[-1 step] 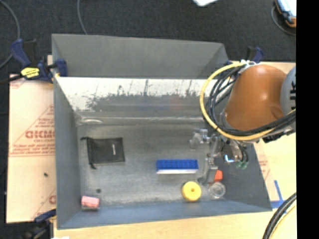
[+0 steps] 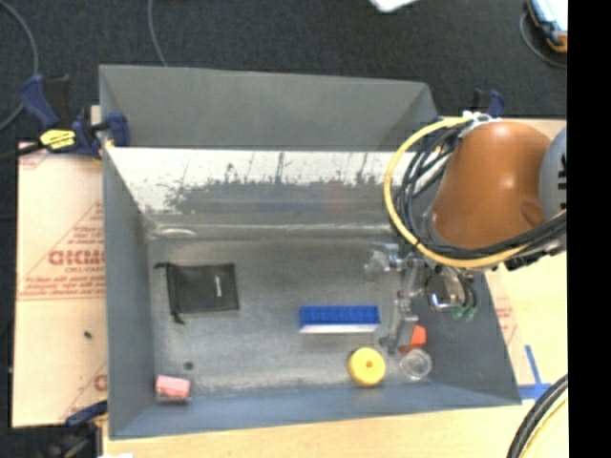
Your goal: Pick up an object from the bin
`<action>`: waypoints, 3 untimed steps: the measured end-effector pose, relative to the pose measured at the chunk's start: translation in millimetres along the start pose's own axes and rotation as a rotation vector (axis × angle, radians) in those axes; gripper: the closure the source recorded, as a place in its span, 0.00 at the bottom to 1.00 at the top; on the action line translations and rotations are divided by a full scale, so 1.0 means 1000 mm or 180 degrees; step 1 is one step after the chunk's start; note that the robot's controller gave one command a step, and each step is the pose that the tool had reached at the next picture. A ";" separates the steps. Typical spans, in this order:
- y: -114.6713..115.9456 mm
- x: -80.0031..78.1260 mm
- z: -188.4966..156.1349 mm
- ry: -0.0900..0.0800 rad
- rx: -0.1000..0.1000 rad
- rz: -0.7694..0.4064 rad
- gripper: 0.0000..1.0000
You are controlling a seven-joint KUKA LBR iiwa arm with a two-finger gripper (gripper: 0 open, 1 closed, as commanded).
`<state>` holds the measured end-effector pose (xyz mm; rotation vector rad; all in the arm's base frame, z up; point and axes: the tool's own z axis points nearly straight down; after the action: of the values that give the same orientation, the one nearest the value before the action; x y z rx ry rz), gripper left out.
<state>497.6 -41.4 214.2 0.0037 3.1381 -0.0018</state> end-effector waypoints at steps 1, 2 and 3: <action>0.006 0.011 0.071 -0.0002 0.0000 -0.0139 0.00; 0.013 0.010 0.116 0.0000 -0.0001 0.0240 0.00; -0.013 -0.015 0.117 -0.0014 0.0003 -0.0512 0.00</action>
Offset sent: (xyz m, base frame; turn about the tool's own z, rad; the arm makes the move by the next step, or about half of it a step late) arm -0.0101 0.0137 -0.1167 0.0754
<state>512.6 -54.3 97.0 -0.2479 3.1239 -0.0039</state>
